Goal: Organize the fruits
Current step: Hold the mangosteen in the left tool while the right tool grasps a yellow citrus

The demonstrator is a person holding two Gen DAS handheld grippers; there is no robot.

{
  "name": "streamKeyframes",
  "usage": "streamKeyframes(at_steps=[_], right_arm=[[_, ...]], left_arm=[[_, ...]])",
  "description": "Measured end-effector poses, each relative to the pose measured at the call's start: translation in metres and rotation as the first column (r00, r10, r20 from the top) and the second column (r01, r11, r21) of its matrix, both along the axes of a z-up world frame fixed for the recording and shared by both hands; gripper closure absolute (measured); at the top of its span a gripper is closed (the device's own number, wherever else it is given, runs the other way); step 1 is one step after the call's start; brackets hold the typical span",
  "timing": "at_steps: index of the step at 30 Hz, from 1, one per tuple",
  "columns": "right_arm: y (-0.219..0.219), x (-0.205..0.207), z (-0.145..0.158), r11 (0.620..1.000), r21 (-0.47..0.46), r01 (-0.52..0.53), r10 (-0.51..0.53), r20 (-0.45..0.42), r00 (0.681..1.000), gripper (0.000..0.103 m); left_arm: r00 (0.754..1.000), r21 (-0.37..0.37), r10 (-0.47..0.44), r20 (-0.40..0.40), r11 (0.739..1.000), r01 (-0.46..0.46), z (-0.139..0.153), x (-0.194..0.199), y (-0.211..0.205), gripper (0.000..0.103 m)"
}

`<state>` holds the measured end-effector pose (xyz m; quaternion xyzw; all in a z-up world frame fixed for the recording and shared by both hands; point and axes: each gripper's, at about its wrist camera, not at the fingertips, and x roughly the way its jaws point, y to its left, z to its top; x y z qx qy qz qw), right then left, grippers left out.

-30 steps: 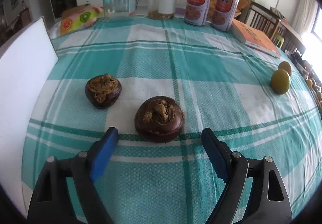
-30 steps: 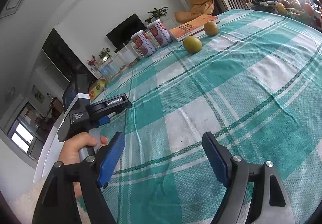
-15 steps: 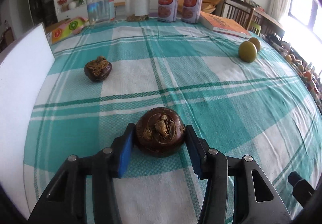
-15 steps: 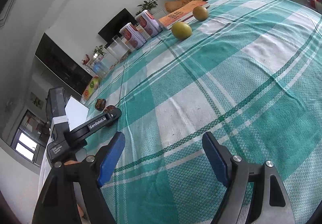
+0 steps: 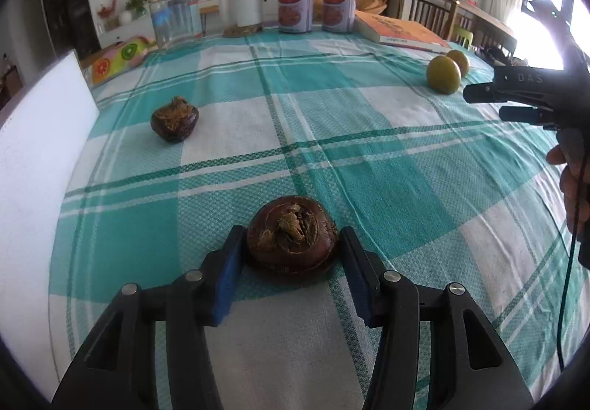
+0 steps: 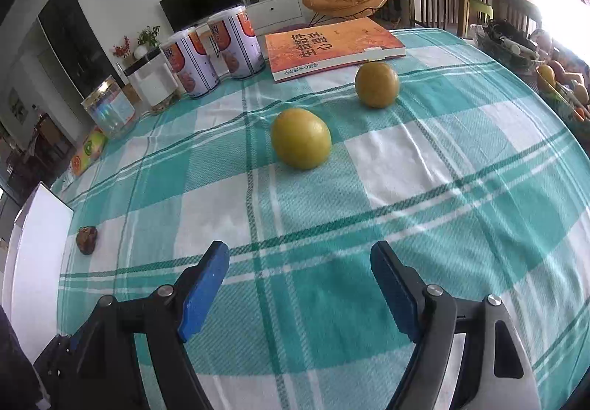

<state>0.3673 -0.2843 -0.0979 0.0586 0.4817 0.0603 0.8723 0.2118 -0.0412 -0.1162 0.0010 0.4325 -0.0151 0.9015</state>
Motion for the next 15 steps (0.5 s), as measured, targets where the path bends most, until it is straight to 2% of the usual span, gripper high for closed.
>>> streamKeyframes(at_steps=[3, 5, 6, 7, 8, 12, 15], right_arm=[[0.014, 0.044, -0.007, 0.993, -0.097, -0.062, 0.058, -0.050, 0.997, 0.025], [0.020, 0.059, -0.008, 0.990, -0.124, -0.070, 0.067, -0.031, 0.997, 0.027], [0.020, 0.065, -0.010, 0.989, -0.137, -0.055, 0.053, -0.023, 0.998, 0.034], [0.017, 0.071, -0.013, 0.992, -0.123, -0.037, 0.033, -0.035, 0.999, 0.049], [0.013, 0.074, -0.017, 0.997, -0.071, -0.023, 0.019, -0.050, 0.999, 0.053], [-0.002, 0.058, -0.016, 0.999, 0.020, 0.044, -0.044, -0.023, 0.999, 0.053], [-0.011, 0.021, -0.017, 0.983, 0.170, 0.076, -0.071, -0.031, 0.997, 0.053]], left_arm=[[1.000, 0.000, 0.000, 0.000, 1.000, 0.000, 0.000, 0.000, -0.001, 0.050], [1.000, 0.000, 0.000, 0.000, 1.000, 0.000, 0.000, 0.000, -0.001, 0.050], [1.000, 0.001, 0.000, 0.000, 1.000, 0.000, 0.000, 0.000, -0.001, 0.050], [1.000, 0.001, 0.000, 0.000, 1.000, 0.000, 0.000, 0.000, -0.001, 0.050], [1.000, 0.000, 0.000, 0.000, 1.000, 0.000, 0.000, 0.000, 0.000, 0.050], [1.000, -0.001, 0.000, 0.000, 1.000, 0.000, 0.000, -0.001, 0.000, 0.050], [1.000, -0.006, 0.000, -0.001, 1.000, 0.000, 0.000, 0.001, 0.000, 0.050]])
